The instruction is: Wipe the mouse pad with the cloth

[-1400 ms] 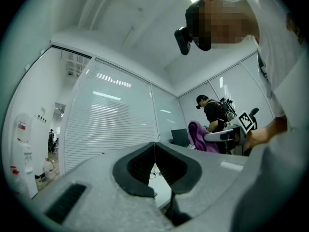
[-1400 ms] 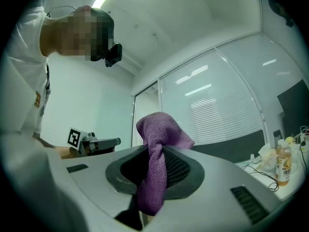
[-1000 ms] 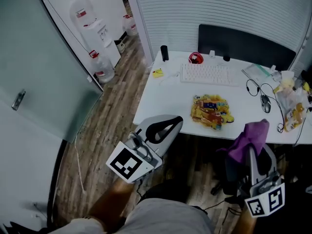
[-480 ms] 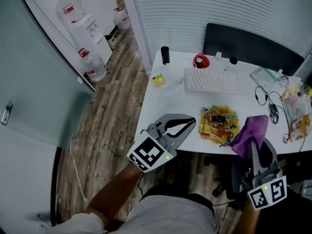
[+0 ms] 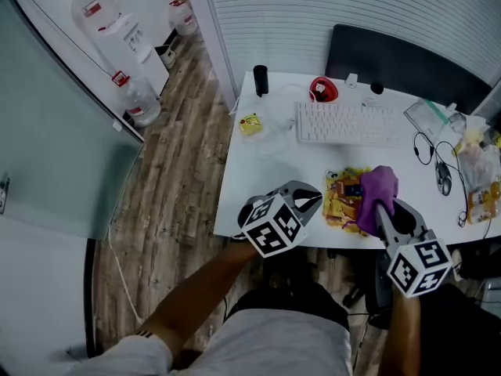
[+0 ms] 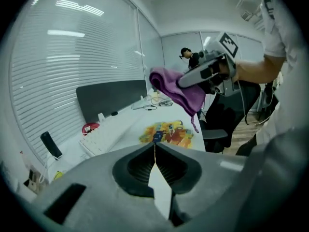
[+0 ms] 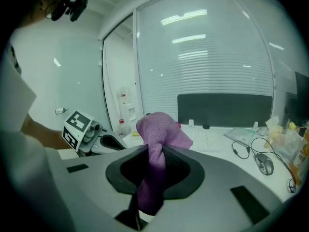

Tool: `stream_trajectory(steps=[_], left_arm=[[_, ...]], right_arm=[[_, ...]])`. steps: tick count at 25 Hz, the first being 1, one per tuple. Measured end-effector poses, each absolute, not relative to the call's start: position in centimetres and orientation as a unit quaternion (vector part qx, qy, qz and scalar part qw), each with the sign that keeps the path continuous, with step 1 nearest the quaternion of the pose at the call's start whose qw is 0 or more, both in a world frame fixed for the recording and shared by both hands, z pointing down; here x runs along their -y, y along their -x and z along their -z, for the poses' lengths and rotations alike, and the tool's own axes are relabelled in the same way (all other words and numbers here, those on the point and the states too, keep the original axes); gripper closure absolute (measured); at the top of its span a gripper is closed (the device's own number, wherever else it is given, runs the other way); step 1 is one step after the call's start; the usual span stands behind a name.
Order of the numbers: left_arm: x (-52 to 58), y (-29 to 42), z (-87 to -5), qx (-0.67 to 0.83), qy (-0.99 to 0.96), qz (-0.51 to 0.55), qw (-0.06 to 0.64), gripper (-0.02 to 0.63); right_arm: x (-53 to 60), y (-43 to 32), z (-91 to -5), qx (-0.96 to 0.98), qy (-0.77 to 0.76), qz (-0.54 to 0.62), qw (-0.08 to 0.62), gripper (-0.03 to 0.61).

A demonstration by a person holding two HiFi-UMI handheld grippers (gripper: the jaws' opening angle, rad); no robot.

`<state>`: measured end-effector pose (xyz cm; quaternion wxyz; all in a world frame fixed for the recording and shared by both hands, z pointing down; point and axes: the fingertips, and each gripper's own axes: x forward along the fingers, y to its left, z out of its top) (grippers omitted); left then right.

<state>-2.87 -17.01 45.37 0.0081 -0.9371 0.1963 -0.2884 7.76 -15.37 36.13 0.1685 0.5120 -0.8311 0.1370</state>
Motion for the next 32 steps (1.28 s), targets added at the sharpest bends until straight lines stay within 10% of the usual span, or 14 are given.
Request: stream_trajectory(steps=[15, 32], left_arm=[[18.2, -0.2, -53.3, -0.159, 0.893, 0.421, -0.002, 0.597], [18.3, -0.6, -55.3, -0.162, 0.871, 0.463, -0.016, 0.597]], right_arm=[[21.9, -3.4, -48.3, 0.793, -0.393, -0.202, 0.419, 0.512], [24.2, -2.8, -53.1, 0.779, -0.322, -0.178, 0.508, 0.512]])
